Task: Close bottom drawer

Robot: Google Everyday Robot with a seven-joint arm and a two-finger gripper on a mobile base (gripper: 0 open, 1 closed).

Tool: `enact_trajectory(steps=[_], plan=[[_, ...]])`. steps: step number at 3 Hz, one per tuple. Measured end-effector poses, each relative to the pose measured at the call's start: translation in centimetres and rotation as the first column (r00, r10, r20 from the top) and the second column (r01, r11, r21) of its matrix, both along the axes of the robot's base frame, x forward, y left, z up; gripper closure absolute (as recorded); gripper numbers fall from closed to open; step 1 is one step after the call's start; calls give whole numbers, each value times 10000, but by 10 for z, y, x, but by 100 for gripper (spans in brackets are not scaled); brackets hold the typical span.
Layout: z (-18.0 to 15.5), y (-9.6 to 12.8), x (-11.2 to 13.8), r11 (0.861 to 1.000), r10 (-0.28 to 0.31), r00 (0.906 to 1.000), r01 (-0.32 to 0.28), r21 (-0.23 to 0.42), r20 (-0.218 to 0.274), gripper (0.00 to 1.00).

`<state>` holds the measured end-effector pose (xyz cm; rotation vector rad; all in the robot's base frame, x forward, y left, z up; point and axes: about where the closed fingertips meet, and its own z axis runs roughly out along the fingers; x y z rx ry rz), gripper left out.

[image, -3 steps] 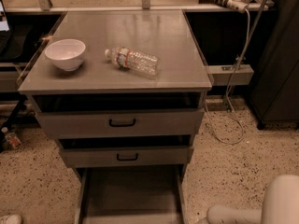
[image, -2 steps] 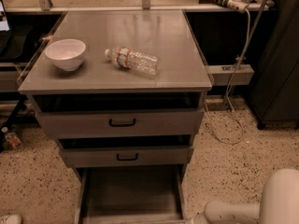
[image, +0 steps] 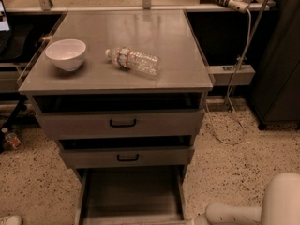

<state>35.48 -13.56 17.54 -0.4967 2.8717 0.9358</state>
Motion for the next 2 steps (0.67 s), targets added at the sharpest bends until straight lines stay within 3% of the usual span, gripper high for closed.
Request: enact_trajectory(steps=[1, 2], plan=[[5, 5, 14, 9998, -205, 9992, 203, 59, 350, 100], [19, 13, 50, 9986, -484, 9928, 459, 252, 1097, 100]])
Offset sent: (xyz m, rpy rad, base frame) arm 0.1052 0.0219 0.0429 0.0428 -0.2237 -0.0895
